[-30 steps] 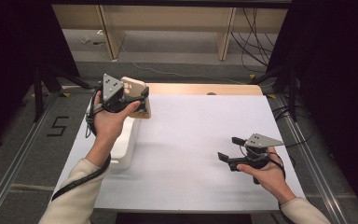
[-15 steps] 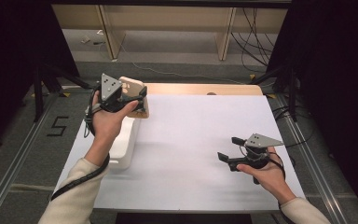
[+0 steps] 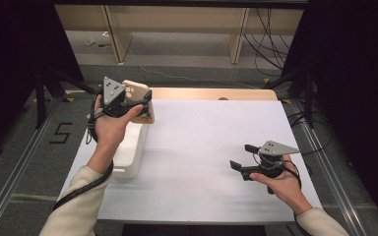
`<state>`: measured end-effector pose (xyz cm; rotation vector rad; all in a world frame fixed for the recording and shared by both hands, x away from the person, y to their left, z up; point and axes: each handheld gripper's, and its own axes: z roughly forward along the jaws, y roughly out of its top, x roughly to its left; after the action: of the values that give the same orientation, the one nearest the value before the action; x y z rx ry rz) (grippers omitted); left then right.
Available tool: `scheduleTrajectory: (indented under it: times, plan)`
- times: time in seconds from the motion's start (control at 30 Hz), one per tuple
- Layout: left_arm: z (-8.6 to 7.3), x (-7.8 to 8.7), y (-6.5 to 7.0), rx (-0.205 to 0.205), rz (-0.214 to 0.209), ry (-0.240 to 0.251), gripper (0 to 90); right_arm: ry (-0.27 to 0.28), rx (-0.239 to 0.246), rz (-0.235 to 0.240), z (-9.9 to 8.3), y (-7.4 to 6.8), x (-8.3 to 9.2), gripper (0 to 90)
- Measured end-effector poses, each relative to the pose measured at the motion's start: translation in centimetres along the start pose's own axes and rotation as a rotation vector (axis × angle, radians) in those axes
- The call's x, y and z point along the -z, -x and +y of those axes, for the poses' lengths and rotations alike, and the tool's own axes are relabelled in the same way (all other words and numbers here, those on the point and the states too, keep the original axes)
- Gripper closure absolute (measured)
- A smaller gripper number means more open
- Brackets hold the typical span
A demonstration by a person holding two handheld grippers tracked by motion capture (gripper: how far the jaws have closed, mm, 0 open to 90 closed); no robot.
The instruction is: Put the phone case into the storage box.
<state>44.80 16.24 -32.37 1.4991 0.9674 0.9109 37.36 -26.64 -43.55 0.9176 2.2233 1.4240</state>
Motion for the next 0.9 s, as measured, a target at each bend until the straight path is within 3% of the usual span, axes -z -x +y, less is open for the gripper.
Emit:
scheduleTrajectory:
  times: [0.9]
  plan:
    - [-0.1,0.1,-1.4,-0.001,0.027,0.003,11.2,0.000,0.000,-0.001,0.0,0.0,0.0,15.5]
